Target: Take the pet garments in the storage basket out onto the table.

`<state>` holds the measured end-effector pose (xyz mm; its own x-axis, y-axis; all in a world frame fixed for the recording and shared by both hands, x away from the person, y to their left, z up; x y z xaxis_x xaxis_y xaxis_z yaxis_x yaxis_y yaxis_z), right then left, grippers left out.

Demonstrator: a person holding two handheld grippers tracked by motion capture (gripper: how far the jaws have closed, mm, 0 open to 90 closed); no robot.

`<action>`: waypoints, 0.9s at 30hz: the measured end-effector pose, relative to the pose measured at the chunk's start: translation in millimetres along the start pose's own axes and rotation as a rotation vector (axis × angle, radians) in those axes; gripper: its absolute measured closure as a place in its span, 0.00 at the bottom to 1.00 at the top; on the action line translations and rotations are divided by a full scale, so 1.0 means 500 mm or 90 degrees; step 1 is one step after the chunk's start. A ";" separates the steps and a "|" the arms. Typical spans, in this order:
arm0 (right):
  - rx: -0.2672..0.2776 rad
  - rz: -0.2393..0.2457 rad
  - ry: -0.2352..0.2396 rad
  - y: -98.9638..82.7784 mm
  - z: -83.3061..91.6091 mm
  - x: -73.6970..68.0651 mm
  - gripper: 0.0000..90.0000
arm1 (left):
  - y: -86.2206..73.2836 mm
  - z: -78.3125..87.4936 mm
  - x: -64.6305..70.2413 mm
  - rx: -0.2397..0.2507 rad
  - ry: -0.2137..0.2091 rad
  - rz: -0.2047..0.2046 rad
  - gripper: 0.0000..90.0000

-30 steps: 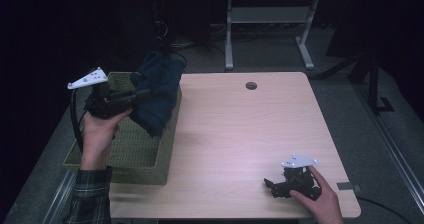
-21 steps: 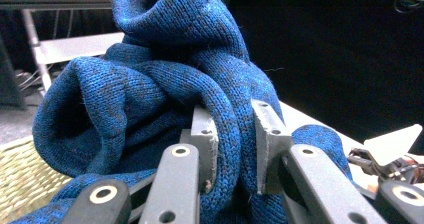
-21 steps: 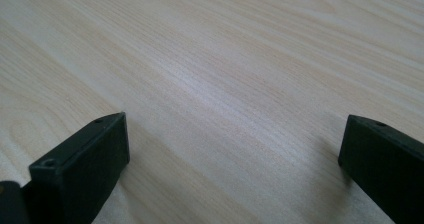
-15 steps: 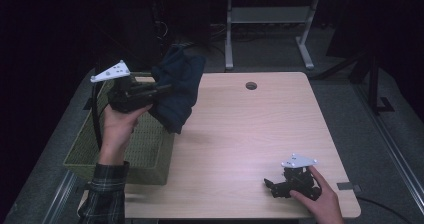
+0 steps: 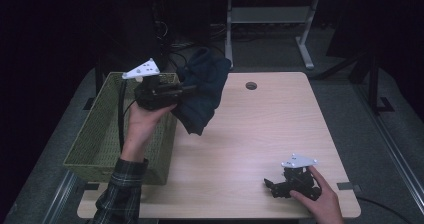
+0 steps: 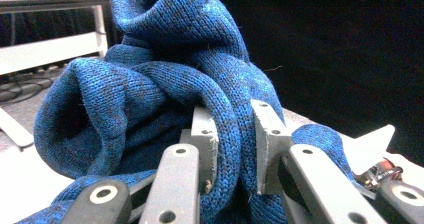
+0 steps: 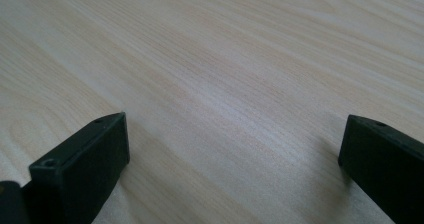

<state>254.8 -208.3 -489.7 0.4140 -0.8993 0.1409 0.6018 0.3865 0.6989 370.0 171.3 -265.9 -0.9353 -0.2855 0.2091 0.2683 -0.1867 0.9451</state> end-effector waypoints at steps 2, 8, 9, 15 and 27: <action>0.000 0.000 0.000 0.000 0.000 0.000 0.00 | -0.002 -0.016 0.000 -0.007 -0.006 -0.001 0.83; 0.000 0.000 0.000 0.000 0.000 0.000 0.00 | -0.009 -0.064 -0.001 -0.024 -0.027 -0.002 0.83; 0.000 0.000 0.000 0.000 0.000 0.000 0.00 | -0.012 -0.073 -0.002 -0.027 -0.030 0.000 0.83; 0.001 0.001 0.000 0.000 0.000 0.000 0.00 | -0.033 -0.128 -0.004 -0.057 -0.050 0.005 0.83; 0.002 0.001 0.000 -0.001 0.000 0.000 0.00 | -0.072 -0.224 -0.014 -0.094 -0.068 0.015 0.83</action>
<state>254.6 -208.4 -489.9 0.4148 -0.8989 0.1413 0.5997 0.3869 0.7005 392.6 74.6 -329.7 -0.9453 -0.1918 0.2637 0.3141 -0.3188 0.8942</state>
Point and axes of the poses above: each handheld gripper's, and its own axes: z roughly backward along the jaws, y roughly out of its top, x roughly to its right, the point moved 1 cm from there along -z, roughly forward along the jaws, and after that the axes turned 14 degrees about -y, right-handed, at the moved point
